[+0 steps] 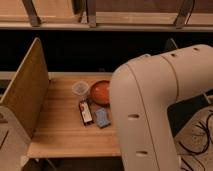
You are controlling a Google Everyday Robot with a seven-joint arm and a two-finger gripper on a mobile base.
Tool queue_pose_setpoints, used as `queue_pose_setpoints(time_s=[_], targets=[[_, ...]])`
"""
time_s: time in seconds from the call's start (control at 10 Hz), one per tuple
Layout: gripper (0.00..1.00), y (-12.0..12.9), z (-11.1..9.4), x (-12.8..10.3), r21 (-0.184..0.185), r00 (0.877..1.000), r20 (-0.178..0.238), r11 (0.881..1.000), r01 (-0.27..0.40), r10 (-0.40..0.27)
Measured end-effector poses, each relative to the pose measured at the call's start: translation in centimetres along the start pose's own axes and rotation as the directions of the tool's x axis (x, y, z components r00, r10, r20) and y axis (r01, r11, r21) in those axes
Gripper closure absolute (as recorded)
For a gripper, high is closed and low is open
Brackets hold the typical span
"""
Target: Place the pepper on the white sponge
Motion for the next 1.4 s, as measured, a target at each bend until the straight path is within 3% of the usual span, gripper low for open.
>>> queue_pose_setpoints(time_s=[0.2,0.5,0.6,1.0,1.2,1.3,1.4], targets=[[1.0,0.0,0.2,0.1,-0.005,1.0,-0.003,1.0,-0.004,0.004],[1.0,5.2,1.1,0.5,-0.127,0.999,-0.008,0.991,0.049,-0.051],[1.0,6.8,0.9,0.6,-0.147,0.996,-0.009,0.985,0.085,-0.087],[1.0,8.6,-2.3,2.1,-0.128,0.986,-0.002,0.978,0.162,-0.164],[1.0,11.4,-2.9,2.6,-0.157,0.98,0.009,0.968,0.197,-0.198],[1.0,14.8,-3.0,2.4,-0.2,0.969,0.027,0.949,0.246,-0.246],[1.0,16.4,-3.0,2.2,-0.221,0.963,0.037,0.937,0.27,-0.269]])
